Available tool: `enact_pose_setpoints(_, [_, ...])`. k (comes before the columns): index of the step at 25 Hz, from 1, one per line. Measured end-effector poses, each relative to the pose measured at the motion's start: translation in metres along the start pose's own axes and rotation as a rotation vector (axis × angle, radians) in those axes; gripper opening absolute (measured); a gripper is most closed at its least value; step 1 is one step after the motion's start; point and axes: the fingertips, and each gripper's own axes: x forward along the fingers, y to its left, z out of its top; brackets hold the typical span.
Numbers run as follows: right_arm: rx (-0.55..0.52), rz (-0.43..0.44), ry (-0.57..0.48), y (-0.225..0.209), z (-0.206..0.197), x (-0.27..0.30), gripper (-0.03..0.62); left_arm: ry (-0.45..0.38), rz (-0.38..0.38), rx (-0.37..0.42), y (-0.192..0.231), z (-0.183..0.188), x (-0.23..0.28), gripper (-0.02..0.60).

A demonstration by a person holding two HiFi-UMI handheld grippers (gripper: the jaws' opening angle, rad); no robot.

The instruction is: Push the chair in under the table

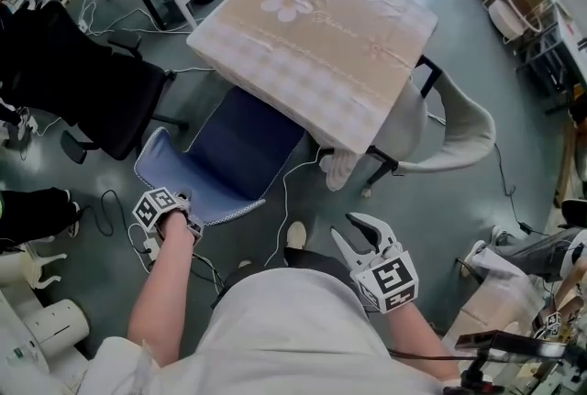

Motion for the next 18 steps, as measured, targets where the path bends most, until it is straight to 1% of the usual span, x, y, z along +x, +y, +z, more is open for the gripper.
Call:
enact_pose_setpoints(11, [0.018, -0.015, -0.012, -0.027, 0.000, -0.006, 0.154, 0.007, -0.027, 0.008, -0.068, -0.001, 0.032, 0.083])
enact_pose_setpoints(16, [0.022, -0.008, -0.015, -0.026, -0.002, -0.005, 0.154, 0.011, -0.019, -0.005, -0.061, -0.006, 0.031, 0.084])
enact_pose_setpoints(18, [0.019, -0.005, -0.013, -0.024, -0.004, -0.005, 0.155, 0.012, -0.025, 0.007, -0.061, -0.006, 0.031, 0.093])
